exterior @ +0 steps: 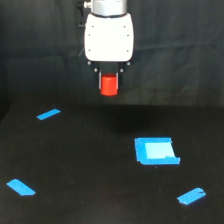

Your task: Pick up the red object from the table

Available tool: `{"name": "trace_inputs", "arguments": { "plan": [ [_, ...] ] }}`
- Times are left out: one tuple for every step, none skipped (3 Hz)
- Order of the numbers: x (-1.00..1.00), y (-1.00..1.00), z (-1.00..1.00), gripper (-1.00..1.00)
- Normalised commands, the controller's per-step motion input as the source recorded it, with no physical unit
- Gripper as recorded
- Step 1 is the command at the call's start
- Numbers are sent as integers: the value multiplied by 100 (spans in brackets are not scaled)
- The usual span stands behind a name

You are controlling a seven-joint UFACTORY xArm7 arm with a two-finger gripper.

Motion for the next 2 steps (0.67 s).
{"name": "trace_inputs", "arguments": {
  "plan": [
    [3,5,8,-100],
    [6,-6,0,-92]
  ]
}}
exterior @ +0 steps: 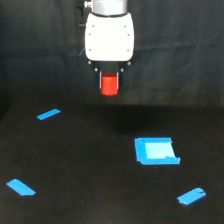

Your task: Pick up the red object from the table

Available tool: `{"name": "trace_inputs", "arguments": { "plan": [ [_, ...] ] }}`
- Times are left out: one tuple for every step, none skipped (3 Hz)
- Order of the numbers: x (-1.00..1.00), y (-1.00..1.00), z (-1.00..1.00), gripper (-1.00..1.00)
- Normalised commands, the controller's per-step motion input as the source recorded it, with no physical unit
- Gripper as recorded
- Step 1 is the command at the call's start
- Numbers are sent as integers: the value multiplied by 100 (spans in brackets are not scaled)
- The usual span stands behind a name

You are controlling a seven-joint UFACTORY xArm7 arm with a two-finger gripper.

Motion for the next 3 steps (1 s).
{"name": "trace_inputs", "arguments": {
  "plan": [
    [6,6,11,-100],
    [0,9,12,-100],
    [4,6,10,-90]
  ]
}}
